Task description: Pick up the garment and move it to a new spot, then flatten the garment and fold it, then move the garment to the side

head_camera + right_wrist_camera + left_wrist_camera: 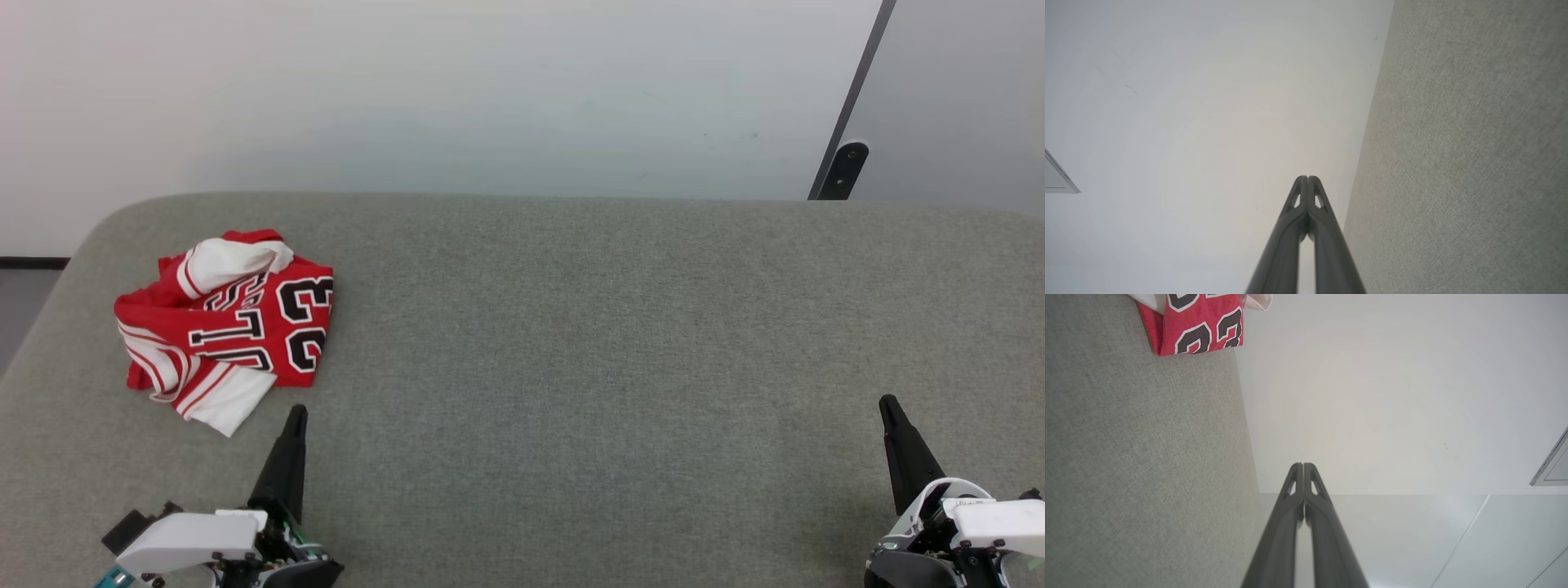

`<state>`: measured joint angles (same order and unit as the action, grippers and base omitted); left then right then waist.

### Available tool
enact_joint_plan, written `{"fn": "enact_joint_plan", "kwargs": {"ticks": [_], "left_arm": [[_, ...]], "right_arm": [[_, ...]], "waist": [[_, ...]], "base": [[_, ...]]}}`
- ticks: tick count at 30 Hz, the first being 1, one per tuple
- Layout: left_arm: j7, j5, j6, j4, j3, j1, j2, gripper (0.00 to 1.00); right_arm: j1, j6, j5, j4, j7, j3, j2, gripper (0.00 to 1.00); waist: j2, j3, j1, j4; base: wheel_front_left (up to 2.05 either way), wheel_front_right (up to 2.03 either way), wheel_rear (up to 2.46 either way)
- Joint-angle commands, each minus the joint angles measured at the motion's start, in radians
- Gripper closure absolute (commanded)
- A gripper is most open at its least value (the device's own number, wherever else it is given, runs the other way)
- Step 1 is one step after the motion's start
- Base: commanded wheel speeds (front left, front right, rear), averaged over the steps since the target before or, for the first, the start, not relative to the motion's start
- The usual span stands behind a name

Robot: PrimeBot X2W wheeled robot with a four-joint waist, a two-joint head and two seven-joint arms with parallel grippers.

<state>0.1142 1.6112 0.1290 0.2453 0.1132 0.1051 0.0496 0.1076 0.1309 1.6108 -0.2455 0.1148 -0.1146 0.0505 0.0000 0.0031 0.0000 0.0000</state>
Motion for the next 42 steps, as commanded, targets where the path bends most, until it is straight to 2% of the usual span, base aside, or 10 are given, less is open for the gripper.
{"fn": "enact_joint_plan", "kwargs": {"ticks": [1,42], "left_arm": [[0.002,0.003,0.004,-0.001,0.002,0.009,0.000,1.00],[0.002,0.003,0.004,-0.001,0.002,0.009,0.000,1.00]], "right_arm": [[0.003,0.000,0.004,0.003,0.001,0.001,-0.002,1.00],[0.003,0.000,0.004,0.003,0.001,0.001,-0.002,1.00]], "waist": [[0.0000,0.000,0.0000,0.000],[0.0000,0.000,0.0000,0.000]], "base": [[0.00,0.00,0.00],[0.00,0.00,0.00]]}}
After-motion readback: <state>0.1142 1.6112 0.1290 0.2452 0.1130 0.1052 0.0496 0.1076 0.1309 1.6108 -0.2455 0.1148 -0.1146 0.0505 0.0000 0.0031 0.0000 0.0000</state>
